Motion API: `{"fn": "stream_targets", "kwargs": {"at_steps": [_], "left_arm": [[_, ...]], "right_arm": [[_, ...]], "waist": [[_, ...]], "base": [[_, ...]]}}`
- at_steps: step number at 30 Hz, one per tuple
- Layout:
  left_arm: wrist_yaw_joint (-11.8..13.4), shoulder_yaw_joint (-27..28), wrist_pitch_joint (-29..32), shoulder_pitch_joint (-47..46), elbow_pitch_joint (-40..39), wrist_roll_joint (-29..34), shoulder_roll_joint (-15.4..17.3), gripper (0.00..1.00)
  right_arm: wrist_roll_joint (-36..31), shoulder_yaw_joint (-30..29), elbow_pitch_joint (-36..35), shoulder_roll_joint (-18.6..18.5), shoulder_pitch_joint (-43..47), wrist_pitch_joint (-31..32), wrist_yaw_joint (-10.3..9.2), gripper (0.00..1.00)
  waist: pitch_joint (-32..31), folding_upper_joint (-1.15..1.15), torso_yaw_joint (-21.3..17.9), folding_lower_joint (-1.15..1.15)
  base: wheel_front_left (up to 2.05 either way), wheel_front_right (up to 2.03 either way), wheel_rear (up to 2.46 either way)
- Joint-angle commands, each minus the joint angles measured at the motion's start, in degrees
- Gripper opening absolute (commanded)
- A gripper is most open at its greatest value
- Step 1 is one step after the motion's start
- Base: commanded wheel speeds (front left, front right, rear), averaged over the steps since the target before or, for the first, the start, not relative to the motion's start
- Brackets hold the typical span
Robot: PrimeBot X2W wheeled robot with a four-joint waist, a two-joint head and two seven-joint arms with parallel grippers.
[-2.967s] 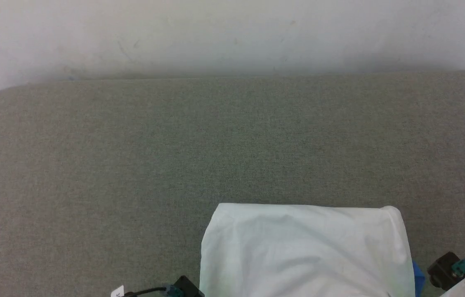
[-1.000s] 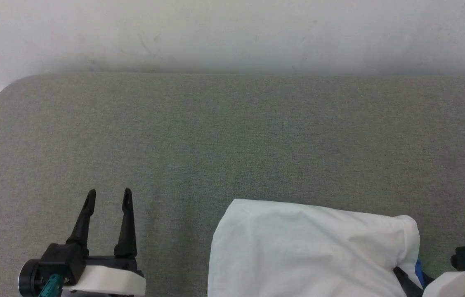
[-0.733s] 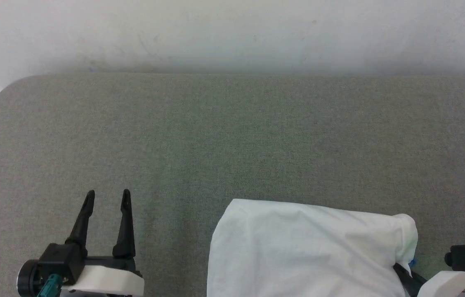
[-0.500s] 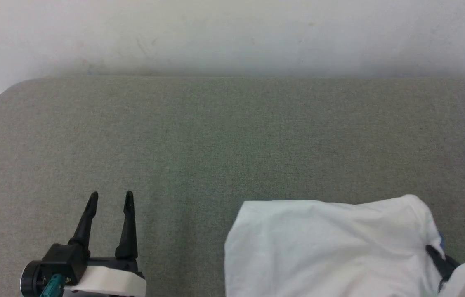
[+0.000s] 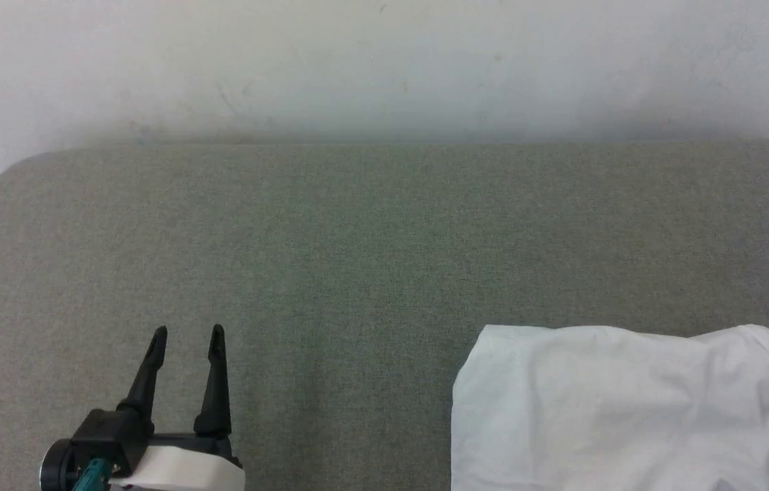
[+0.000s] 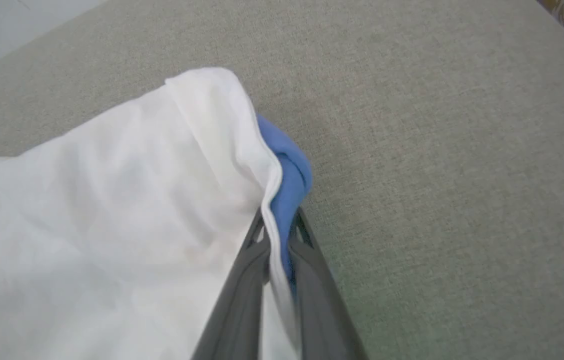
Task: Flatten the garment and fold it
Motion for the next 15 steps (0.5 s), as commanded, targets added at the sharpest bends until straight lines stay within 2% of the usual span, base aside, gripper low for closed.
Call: {"fn": "stream_targets", "kwargs": {"at_steps": [1,15], "left_arm": [[-0.4,0.3,-0.3,0.4,0.2,0.7,-0.3,1.00],[-1.0,0.5,-0.3,2.5,0.3,0.3,-0.7,1.00]], "right_arm": [[-0.2,0.3,-0.9,0.1,0.2,0.3,-0.12,0.00],[2.9,10.7,-23.3,3.5,7.9,9.5,-0.12,0.00]], "waist": [[-0.7,-0.01,-0.4,-0.01],[-4.6,-0.01,-0.3,-0.01]], "base": [[0.00,0.00,0.00],[0.00,0.00,0.00]]}}
